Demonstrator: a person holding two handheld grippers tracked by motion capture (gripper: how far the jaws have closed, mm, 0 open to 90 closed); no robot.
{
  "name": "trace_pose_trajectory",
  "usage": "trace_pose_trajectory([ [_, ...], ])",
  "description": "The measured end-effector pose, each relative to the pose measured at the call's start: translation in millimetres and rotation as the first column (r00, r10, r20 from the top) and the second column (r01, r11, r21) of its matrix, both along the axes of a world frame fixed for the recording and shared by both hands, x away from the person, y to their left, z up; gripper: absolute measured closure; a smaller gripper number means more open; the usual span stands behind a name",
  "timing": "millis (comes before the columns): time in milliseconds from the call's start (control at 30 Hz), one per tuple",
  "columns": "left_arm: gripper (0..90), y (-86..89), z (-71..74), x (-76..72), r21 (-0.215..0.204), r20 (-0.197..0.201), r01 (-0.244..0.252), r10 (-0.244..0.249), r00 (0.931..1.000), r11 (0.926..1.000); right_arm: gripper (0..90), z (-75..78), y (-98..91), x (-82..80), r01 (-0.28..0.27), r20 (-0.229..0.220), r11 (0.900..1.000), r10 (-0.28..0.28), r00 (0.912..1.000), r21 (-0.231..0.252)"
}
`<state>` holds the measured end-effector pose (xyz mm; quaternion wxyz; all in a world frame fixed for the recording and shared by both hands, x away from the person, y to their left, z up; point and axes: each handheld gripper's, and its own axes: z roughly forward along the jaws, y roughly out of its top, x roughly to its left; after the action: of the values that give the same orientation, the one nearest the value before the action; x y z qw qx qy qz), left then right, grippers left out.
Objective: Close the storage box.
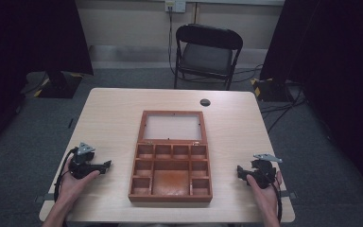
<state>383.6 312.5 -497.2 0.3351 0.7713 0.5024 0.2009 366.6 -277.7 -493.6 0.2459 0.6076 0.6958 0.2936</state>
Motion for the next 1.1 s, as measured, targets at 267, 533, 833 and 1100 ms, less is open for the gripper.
trace_pose_trajectory([
  [267, 21.8, -1.1, 11.5, 1.9, -0.053, 0.016, -0.003, 0.003, 0.9999, 0.9986, 14.7, 10.5, 6.5, 4.8, -0.043, 0.009, 0.9983, 0.043, 0.999, 0.038],
  [533, 23.1, -8.6, 29.3, 11.2, -0.057, 0.075, 0.036, -0.032, 0.9966, 0.9977, 17.2, 23.2, 24.7, 22.7, -0.101, 0.017, 0.9939, 0.1, 0.9948, 0.044],
  [833, 23.4, -17.8, 40.8, 27.5, -0.115, 0.106, 0.035, -0.023, 0.9941, 0.9927, 19.4, 35.0, 40.3, 39.9, -0.147, 0.056, 0.9878, 0.145, 0.9879, 0.05],
  [1100, 25.8, -23.4, 47.3, 45.3, -0.096, 0.104, 0.052, -0.042, 0.9937, 0.994, 21.5, 40.6, 47.2, 56.4, -0.175, 0.062, 0.9832, 0.172, 0.9832, 0.052],
])
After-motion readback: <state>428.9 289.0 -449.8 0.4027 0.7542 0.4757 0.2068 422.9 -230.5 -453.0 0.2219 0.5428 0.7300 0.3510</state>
